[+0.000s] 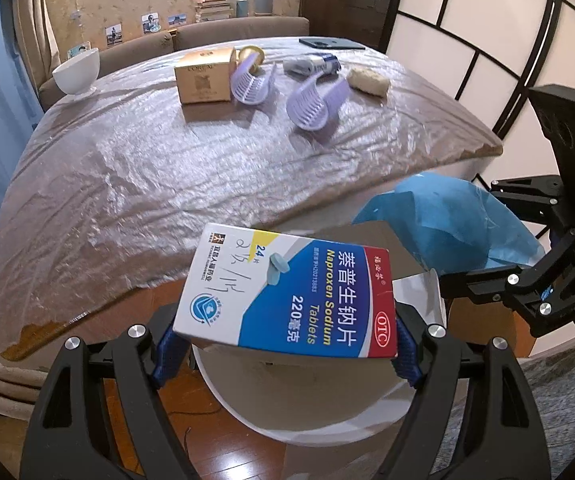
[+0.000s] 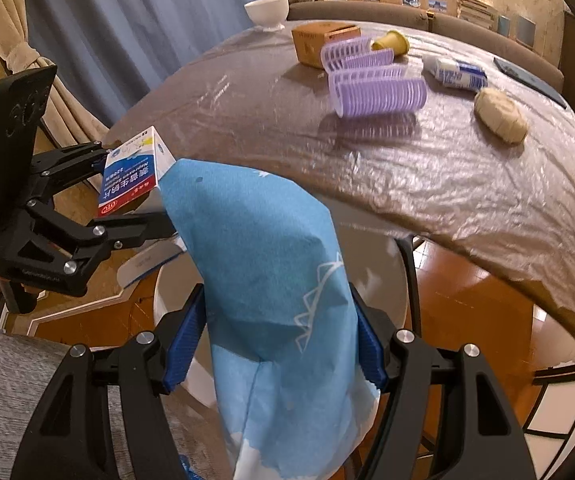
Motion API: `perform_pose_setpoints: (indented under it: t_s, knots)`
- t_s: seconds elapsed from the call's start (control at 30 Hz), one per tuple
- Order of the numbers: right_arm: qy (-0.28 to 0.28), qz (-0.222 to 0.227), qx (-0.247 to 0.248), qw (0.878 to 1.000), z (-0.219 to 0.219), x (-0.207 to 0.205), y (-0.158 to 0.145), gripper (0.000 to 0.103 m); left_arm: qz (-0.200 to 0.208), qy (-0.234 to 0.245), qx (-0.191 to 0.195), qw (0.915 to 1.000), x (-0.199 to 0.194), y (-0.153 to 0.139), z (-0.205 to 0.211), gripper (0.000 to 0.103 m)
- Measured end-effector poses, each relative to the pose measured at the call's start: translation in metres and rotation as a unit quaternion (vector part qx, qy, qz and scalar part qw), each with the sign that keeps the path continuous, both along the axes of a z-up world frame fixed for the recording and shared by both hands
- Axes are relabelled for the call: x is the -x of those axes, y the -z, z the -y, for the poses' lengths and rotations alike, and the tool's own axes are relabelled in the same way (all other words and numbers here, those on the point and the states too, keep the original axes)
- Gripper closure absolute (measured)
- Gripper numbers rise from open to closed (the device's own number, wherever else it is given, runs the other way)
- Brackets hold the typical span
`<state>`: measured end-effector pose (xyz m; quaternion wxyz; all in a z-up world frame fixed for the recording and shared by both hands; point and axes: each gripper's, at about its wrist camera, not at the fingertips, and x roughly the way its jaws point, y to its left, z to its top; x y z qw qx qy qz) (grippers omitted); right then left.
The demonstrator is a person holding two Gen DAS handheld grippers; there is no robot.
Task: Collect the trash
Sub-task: 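Carry the Naproxen box and the blue bag over the white bin with both tools, then open both tools to drop the Naproxen box and blue bag into the bin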
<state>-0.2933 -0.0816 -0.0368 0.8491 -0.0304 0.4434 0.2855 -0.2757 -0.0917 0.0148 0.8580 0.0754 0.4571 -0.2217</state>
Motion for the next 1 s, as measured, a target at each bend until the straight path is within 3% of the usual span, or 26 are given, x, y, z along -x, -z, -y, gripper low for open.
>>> perform_pose_setpoints:
  t_s: [1.0]
  knots:
    - [0.029,-0.06,0.017,0.998,-0.015,-0.034,0.061,0.037,-0.056,-0.011,-0.043,0.9975,-0.003,0.062,0.015,0.021]
